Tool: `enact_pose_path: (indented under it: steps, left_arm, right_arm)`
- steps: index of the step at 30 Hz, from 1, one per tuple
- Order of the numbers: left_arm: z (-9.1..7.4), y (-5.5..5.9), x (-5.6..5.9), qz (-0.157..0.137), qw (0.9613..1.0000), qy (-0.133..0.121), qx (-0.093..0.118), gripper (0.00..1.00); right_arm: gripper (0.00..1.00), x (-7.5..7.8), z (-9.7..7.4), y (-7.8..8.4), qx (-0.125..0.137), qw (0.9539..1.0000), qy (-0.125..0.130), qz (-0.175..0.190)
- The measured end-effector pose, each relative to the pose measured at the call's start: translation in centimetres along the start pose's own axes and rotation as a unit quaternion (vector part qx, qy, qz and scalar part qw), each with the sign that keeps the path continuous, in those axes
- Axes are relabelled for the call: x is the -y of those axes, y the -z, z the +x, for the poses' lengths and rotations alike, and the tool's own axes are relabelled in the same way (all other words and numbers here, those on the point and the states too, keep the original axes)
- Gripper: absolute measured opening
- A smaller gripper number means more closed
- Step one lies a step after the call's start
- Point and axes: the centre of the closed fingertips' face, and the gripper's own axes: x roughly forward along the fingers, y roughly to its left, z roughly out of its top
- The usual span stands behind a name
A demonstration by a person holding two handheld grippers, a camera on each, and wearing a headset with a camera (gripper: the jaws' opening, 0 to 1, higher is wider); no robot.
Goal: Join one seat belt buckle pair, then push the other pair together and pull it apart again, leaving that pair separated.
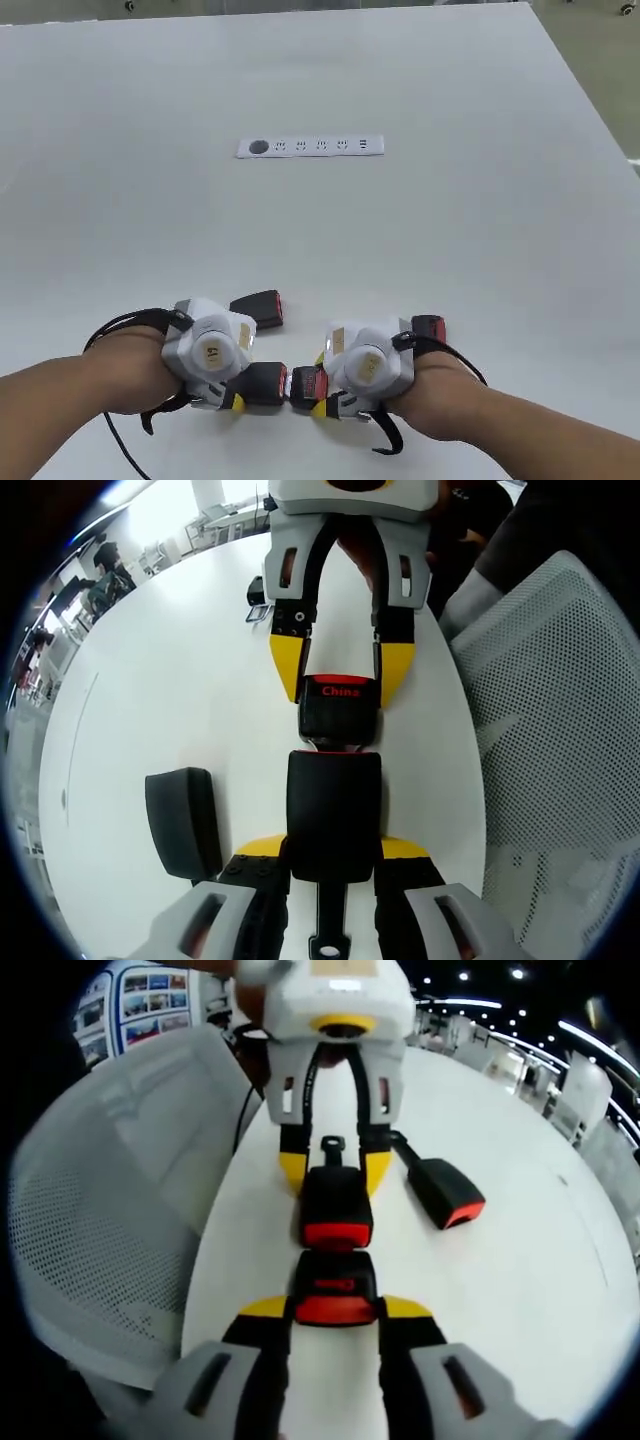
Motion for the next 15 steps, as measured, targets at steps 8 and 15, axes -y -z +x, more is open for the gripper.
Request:
enact_pose_path:
  steps: [8, 15]
  left_arm:
    - [-0.1, 0.0, 0.1, 0.01, 0.9998, -0.007, -0.013, 0.34]
    - [-2.7, -0.5, -0.5, 0.012, 0.9994, -0.032, 0.001, 0.38]
  right_arm:
    - [0.35, -0.2, 0.0, 0.9, -0.018, 0.9998, -0.006, 0.008]
    - [0.37, 0.0, -1.5, -0.7, -0.003, 0.9999, 0.01, -0.002]
